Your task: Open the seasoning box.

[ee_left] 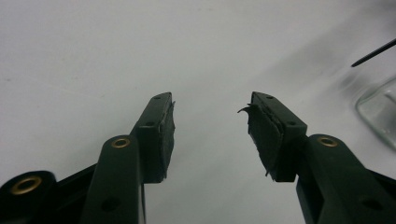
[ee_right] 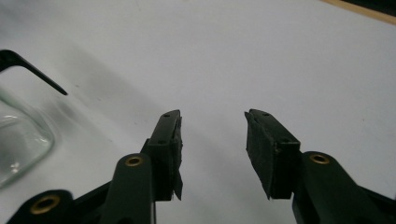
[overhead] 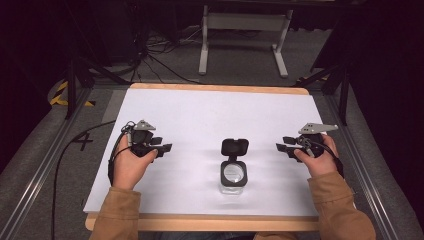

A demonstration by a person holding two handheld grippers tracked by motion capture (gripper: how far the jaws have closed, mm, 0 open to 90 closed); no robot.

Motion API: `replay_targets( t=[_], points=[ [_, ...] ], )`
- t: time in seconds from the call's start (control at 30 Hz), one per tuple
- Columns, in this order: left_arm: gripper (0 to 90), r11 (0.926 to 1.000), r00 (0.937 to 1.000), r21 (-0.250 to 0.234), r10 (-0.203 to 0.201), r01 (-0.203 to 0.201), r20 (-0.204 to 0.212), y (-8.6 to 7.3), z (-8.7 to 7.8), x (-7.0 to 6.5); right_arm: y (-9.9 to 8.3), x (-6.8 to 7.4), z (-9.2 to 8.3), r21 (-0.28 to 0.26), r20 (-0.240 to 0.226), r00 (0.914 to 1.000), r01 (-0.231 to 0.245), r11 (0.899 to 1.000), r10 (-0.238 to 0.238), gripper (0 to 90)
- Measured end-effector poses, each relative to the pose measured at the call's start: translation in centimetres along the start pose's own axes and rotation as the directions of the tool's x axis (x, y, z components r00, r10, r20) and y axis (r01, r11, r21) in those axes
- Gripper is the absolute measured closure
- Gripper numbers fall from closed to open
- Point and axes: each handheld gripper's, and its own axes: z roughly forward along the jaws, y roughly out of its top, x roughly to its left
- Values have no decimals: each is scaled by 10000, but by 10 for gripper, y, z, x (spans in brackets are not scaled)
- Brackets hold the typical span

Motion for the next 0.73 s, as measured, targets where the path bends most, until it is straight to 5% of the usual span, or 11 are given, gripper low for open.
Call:
replay_targets(
  t=[0.47,0.73],
  points=[
    [432,9924,9997,1220,167,-141,-202,-13,32,8,-29,-27,31,1124,524,9972,-582,9920,526,456],
    [397,9864,9983,1548,526,-557,238,-13,43,3,-31,-25,31,740,485,9976,-526,9959,491,437]
  ],
)
